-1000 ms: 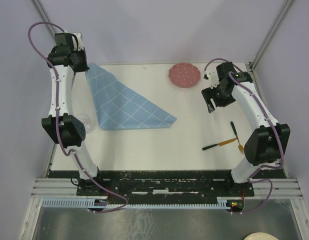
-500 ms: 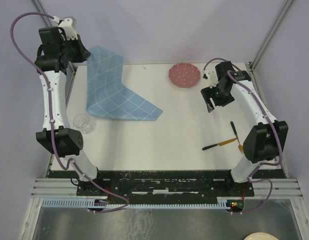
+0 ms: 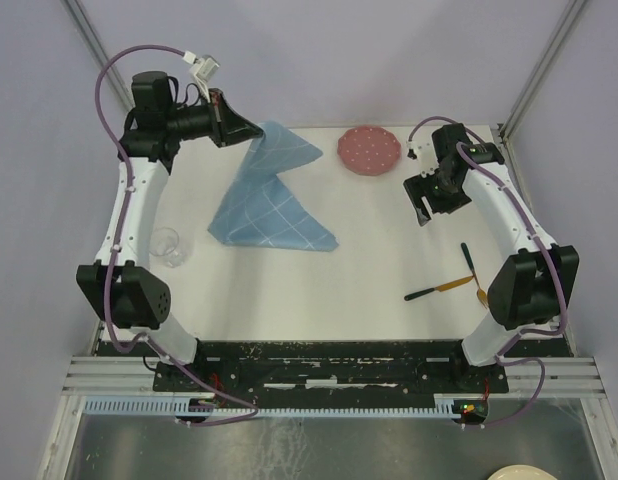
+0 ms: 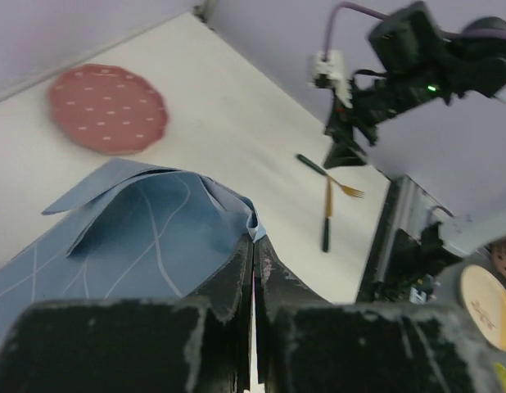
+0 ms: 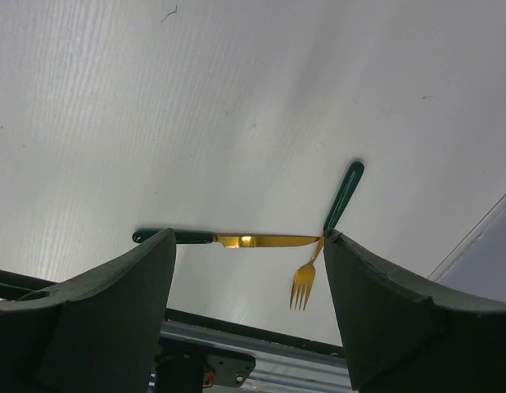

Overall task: Set the dinner table for one person
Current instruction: Fold the napkin at the center of the board.

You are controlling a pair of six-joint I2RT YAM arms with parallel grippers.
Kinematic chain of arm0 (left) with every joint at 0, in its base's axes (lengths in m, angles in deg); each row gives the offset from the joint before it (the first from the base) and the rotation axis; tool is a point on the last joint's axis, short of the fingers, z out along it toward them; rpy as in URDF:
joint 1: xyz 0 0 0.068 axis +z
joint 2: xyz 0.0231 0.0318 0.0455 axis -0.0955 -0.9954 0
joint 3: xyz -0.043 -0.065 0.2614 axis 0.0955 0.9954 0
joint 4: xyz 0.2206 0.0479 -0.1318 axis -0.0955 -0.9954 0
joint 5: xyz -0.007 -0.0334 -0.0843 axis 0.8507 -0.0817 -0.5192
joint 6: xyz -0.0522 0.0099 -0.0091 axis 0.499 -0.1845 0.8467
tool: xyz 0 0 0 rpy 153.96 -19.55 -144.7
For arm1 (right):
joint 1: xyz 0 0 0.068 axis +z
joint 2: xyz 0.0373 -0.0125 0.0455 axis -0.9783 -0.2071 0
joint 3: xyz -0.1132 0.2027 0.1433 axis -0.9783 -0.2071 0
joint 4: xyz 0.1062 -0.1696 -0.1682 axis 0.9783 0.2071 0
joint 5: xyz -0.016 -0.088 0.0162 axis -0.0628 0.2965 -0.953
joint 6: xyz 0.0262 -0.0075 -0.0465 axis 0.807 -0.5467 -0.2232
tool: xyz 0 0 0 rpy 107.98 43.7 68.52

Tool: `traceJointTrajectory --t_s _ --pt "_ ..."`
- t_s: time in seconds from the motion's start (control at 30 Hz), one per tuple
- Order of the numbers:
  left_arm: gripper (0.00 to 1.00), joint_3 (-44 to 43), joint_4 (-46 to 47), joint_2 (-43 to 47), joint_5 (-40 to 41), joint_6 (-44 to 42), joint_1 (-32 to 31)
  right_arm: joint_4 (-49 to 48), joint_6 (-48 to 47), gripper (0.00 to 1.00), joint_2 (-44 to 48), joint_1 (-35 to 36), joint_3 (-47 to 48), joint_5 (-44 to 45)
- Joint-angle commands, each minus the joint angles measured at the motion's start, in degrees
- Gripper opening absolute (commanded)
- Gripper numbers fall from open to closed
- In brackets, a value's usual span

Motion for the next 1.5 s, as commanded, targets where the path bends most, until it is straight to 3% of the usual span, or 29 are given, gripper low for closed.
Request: traceJointTrajectory --t_s 0.0,0.3,0.47,0.67,1.07,1.33,1.43,1.47 --pt "0.03 3.86 7.4 7.31 -10.15 5.92 -5.88 -1.25 -0.59 0.81 2.82 -0.17 -0.13 1.18" --pt "0.03 14.9 7.7 12.05 -11.5 8.19 -16.19 -0.91 -0.59 0.81 2.07 -0.34 1.3 1.65" --pt "0.03 23.34 5.25 14.53 -9.92 5.34 -21.47 -0.9 -0.59 0.81 2.03 -0.5 1.37 1.71" --pt "0.03 31.26 -2.21 14.88 -6.68 -2.81 -24.88 -0.82 -0.67 0.81 2.11 -0.61 1.88 1.59" --pt "0.03 43.77 -3.23 18.03 -4.55 -4.59 -31.63 -0.73 -0.86 0.81 1.81 -0.83 2.06 1.96" --pt "0.82 43.56 -3.17 17.88 -2.11 -5.02 -32.45 -0.46 -1.02 0.81 1.26 -0.86 2.59 1.8" --pt "0.99 42.72 -4.42 17.82 -0.57 -6.35 -32.47 -0.46 -1.11 0.81 1.27 -0.87 2.49 1.78" --pt "1.0 42.23 -5.1 17.81 0.44 -7.13 -32.45 -0.46 -1.12 0.8 1.37 -0.86 2.39 1.79"
